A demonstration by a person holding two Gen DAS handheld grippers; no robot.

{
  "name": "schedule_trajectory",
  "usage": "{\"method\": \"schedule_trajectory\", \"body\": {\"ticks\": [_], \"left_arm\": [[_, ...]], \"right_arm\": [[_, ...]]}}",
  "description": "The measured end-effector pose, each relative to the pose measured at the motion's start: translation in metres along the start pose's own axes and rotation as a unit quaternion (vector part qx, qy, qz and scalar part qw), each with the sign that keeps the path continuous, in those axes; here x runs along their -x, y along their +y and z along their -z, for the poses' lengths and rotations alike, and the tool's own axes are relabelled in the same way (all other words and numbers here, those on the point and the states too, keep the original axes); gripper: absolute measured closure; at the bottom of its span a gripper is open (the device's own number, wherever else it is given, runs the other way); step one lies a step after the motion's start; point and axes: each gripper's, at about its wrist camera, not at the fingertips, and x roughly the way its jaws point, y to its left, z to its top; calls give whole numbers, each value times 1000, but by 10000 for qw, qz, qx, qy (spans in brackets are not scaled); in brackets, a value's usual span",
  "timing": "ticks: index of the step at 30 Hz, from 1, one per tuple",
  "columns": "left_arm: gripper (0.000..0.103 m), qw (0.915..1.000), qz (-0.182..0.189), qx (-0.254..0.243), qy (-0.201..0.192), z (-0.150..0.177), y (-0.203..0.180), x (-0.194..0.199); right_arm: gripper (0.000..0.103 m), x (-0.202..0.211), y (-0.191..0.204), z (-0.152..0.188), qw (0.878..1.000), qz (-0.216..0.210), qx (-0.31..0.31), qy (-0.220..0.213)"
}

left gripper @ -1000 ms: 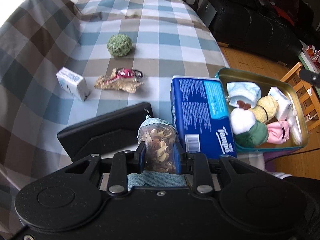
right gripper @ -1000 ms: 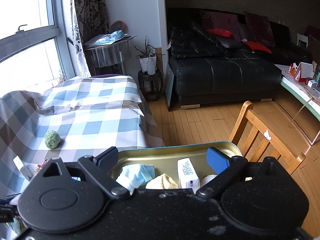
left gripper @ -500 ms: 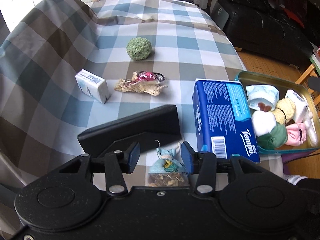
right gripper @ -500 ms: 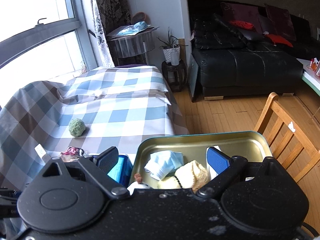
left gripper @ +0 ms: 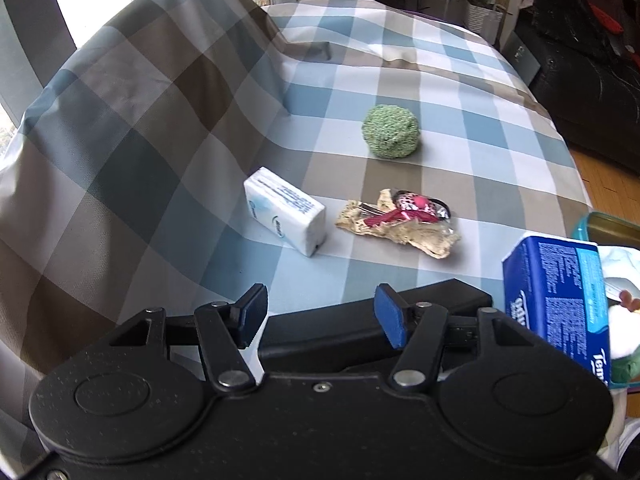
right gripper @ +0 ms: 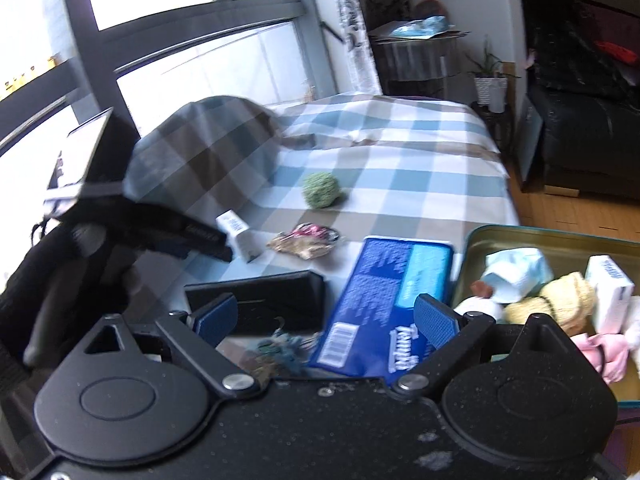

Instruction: Organize soft objects

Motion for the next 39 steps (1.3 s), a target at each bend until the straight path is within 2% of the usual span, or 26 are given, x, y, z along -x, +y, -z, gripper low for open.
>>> {"method": "schedule_trajectory", "body": {"ticks": [3, 6, 9, 15, 16, 18, 24, 28, 35, 39], "left_arm": [[45, 9999, -66, 87, 42, -5, 11, -13], [44, 9998, -141, 94, 46, -11, 18, -25], [43, 9997, -201, 105, 2, -20, 25, -37], [38, 9992, -304, -224, -127, -31, 28, -58], [32, 9991, -283, -286, -150, -32, 28, -61], [28, 9985, -231, -425, -266, -34, 28, -63], [25, 9959, -7, -797, -434, -40, 28, -68], [21, 9938, 42, -995, -500, -45, 25, -75], [22, 9923, 51, -1202, -291, -53, 19, -101], [21, 9903, 137, -1346, -302, -57, 19, -107]], "right_arm": [[8, -13, 32, 14, 9987, -275, 380, 202], [8, -26, 56, 27, 9961, -341, 692, 425], [8, -38, 70, 36, 9944, -370, 738, 660], [7, -60, 71, 36, 9946, -271, 295, 956], [7, -66, 66, 34, 9944, -266, 182, 1008], [7, -74, 66, 33, 9939, -206, 15, 1084], [7, -93, 68, 35, 9895, -119, -388, 1386], [7, -103, 73, 37, 9879, -63, -447, 1483], [7, -108, 70, 35, 9866, 49, -596, 1520], [7, -112, 65, 34, 9848, 123, -663, 1600]]}}
